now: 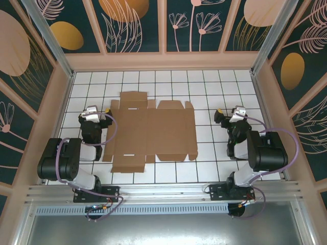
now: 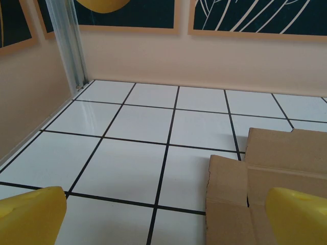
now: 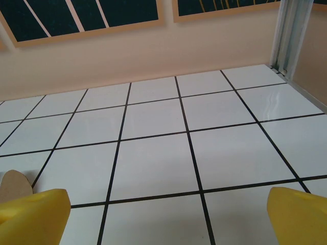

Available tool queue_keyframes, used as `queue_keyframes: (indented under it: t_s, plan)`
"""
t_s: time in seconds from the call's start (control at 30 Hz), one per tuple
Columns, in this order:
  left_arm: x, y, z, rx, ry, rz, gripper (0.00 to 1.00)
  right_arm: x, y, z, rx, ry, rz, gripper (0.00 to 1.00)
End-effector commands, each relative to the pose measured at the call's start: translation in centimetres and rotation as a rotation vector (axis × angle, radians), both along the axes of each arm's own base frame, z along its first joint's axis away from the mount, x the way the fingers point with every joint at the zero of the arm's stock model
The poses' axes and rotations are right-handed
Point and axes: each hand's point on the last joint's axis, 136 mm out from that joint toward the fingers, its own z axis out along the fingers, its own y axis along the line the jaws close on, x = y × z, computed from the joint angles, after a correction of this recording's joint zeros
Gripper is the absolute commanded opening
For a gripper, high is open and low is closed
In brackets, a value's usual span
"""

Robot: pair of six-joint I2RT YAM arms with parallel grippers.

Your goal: Fold the paper box

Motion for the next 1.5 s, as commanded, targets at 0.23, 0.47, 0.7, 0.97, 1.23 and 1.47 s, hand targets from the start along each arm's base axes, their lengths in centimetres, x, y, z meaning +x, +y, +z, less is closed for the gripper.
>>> queue_keyframes:
  t_s: [0.23,0.47,0.7,0.97,1.23,1.47]
  plan:
    - [0.1,0.2,1.1,-0.013,-0.045,0.009,0.99,0.2,-0.1,1.0,0.002,-0.033,0.005,0.99]
    - [0.1,0.2,1.1,-0.013,-0.045,0.008,0.99,0.2,0.0,1.0,0.002,-0.031,0.006,0.99]
    - [0.2,0.2,1.0,-0.013,-0.041,0.008,0.99,0.3,0.0,1.0,0.005,-0.029,0.009,0.99]
    - [0.2,0.9,2.5,-0.021,-0.039,0.050,0.99,0.4,0.8,1.5,-0.003,-0.031,0.057,0.99]
    - [0.7,-2.0,12.3,-0.224,-0.089,0.047,0.99,-1.1,11.6,14.6,-0.096,-0.242,0.257,0.99]
    - [-3.9,-12.2,19.3,-0.335,0.050,-0.207,0.99,-4.7,19.4,20.7,0.029,-0.054,0.258,0.99]
